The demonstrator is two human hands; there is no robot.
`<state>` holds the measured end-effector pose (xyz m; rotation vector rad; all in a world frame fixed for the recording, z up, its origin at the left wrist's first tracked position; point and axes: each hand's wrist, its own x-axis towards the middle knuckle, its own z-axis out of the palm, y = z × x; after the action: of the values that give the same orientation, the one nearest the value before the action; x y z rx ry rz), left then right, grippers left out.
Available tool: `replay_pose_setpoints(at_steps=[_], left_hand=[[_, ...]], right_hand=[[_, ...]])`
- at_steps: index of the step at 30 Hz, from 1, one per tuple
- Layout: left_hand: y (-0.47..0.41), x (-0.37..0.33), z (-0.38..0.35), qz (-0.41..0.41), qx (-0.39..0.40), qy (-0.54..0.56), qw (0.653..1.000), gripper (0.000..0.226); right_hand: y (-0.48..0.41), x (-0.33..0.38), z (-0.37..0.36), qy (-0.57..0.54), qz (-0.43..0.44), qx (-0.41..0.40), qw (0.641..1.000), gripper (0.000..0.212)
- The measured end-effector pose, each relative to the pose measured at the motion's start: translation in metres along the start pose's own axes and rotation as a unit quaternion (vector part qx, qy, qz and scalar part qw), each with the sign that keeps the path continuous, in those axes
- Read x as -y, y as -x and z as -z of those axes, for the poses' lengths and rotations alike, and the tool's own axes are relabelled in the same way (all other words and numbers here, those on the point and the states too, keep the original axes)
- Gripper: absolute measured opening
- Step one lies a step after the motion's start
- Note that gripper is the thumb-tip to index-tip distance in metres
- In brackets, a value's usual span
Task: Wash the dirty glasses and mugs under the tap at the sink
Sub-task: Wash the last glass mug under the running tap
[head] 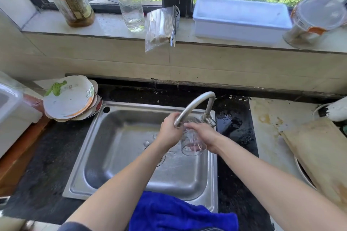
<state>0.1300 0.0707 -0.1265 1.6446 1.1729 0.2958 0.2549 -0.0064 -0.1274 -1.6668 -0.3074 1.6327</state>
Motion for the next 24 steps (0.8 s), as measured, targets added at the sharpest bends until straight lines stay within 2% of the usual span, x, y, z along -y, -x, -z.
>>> replay_pose_setpoints(at_steps=[2, 4, 6, 8, 10, 13, 15, 18, 20, 22, 24], left_hand=[[0.005, -0.007, -0.001, -0.018, 0.027, 0.054, 0.998, 0.037], [0.012, -0.003, -0.002, -0.033, 0.004, 0.023, 0.999, 0.044], [0.016, 0.003, -0.001, -0.051, -0.038, -0.047, 0.997, 0.04], [0.011, 0.001, 0.002, -0.035, -0.052, -0.109, 0.992, 0.033], [0.003, 0.001, 0.004, 0.03, -0.037, -0.06, 0.997, 0.02], [-0.004, 0.004, 0.009, 0.14, -0.003, 0.039, 0.989, 0.018], [-0.004, 0.004, 0.011, 0.167, 0.016, 0.064, 0.984, 0.022], [0.001, 0.003, 0.011, 0.238, 0.009, 0.141, 0.961, 0.028], [0.007, 0.009, 0.012, 0.276, 0.057, 0.183, 0.942, 0.044], [0.013, 0.015, 0.01, 0.285, 0.108, 0.218, 0.927, 0.057], [0.017, 0.016, 0.009, 0.28, 0.096, 0.26, 0.919, 0.057]], right_hand=[[-0.003, -0.003, -0.006, -0.09, -0.015, -0.016, 0.996, 0.038], [-0.006, -0.004, -0.011, -0.124, -0.025, -0.037, 0.991, 0.034], [-0.008, -0.007, -0.017, -0.132, -0.043, -0.017, 0.99, 0.035], [-0.007, -0.011, -0.021, -0.143, -0.069, 0.028, 0.987, 0.039], [-0.002, -0.015, -0.02, -0.107, -0.064, 0.033, 0.992, 0.041], [0.003, -0.025, -0.012, 0.04, 0.016, -0.022, 0.999, 0.038], [0.008, -0.03, -0.01, 0.06, 0.065, -0.019, 0.996, 0.042], [0.013, -0.034, -0.012, 0.08, 0.166, -0.028, 0.982, 0.08], [0.012, -0.034, -0.013, 0.103, 0.228, -0.055, 0.967, 0.09], [0.013, -0.031, -0.012, 0.125, 0.264, -0.074, 0.953, 0.085], [0.011, -0.028, -0.01, 0.132, 0.259, -0.059, 0.955, 0.074]])
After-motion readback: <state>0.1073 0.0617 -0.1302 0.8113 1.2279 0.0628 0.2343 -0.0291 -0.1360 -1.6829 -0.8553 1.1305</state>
